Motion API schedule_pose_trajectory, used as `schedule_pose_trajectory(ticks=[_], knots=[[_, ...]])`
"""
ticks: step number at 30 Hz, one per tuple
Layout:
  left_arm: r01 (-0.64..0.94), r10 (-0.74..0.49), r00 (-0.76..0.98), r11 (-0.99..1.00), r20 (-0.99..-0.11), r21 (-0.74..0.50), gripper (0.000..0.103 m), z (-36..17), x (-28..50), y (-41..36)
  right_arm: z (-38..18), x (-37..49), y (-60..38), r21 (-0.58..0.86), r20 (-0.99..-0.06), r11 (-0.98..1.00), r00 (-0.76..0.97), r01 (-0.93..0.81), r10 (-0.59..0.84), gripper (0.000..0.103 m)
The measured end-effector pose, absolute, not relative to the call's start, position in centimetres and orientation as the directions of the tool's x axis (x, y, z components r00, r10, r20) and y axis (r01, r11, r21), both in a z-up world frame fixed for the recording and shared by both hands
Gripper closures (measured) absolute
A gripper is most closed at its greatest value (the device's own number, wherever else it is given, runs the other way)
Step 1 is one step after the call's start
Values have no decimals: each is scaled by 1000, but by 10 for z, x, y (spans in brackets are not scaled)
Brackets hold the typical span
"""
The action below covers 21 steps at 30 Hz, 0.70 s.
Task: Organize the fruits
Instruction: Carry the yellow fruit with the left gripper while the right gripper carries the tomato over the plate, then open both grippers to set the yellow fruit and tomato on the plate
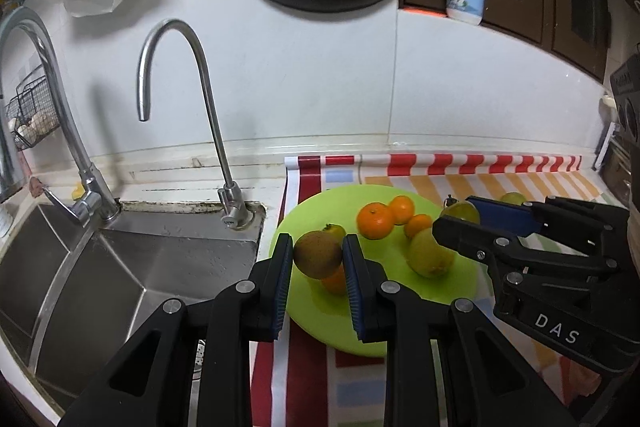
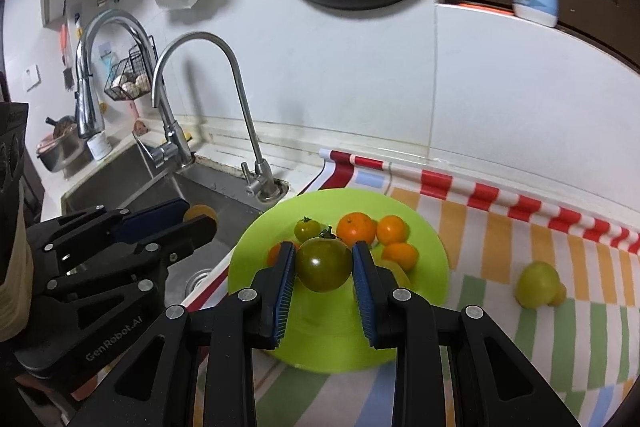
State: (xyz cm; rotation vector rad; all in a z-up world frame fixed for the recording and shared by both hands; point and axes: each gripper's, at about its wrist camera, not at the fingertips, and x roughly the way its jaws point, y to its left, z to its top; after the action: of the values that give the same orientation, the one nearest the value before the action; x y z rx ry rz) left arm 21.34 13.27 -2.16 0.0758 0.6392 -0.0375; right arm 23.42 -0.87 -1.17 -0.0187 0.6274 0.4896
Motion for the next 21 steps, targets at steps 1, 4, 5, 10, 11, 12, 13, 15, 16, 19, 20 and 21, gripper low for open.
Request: schedule_pose_trajectory(ticks=[1,4,5,10,11,12,13,15,16,19,20,21], knots=[[58,-10,800,996,-600,61,77,-24,218,134,-13,238,-7,128,-569,885,698,-447,435,73],[61,-9,794,996,-608,65,77,-31,230,139,-20,252,0,128,-580,879,685,-459,441,73],[63,-11,791,996,-612,64,77,-33,234,141,-22,255,2,125,-583,879,683,-459,439,73],[88,-26,778,994,-627,68,77,-46,255,147,-35,274,11,122,-607,879,666,-461,434,73],[94,-31,775,993,-631,66,77,-49,259,147,-38,278,13,121,-612,880,663,-459,430,73],[101,-37,771,993,-636,64,77,-52,263,148,-40,280,13,120,-615,881,662,-458,429,73],[110,-45,766,992,-642,61,77,-54,266,148,-42,281,14,119,-617,882,662,-456,425,73],[128,-61,756,990,-652,56,77,-60,272,149,-46,286,15,118,-626,885,658,-450,418,73],[137,-69,752,989,-655,53,77,-62,275,149,-48,288,16,118,-630,886,655,-449,416,73],[162,-84,735,985,-673,54,77,-71,284,149,-54,293,16,108,-641,889,652,-445,405,73],[164,-85,730,985,-678,53,77,-73,285,148,-56,294,17,105,-644,890,652,-444,401,73],[165,-88,725,985,-684,49,77,-76,288,149,-58,296,17,104,-646,891,651,-442,399,73]])
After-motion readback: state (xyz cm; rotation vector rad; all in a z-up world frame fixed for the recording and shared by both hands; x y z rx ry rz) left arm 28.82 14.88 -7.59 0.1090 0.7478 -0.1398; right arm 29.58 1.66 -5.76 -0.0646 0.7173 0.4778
